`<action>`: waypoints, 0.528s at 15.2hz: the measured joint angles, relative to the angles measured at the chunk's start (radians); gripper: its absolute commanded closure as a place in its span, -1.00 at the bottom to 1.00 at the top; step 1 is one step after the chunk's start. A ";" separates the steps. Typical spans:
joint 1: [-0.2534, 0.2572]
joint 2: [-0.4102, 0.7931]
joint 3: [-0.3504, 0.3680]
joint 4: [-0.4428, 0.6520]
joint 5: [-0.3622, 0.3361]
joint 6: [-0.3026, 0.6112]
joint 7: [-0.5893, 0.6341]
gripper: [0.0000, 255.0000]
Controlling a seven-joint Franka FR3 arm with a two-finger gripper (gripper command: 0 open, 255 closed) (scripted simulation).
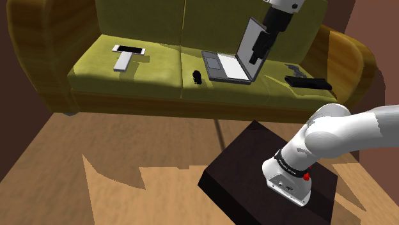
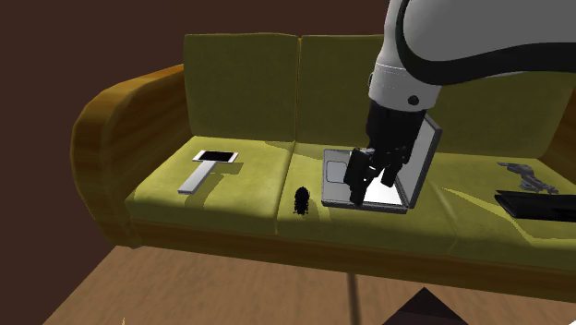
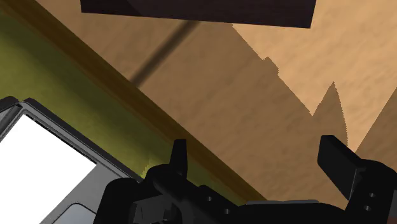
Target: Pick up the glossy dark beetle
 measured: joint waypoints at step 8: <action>-0.041 0.205 0.053 0.028 0.013 0.167 0.145 -1.00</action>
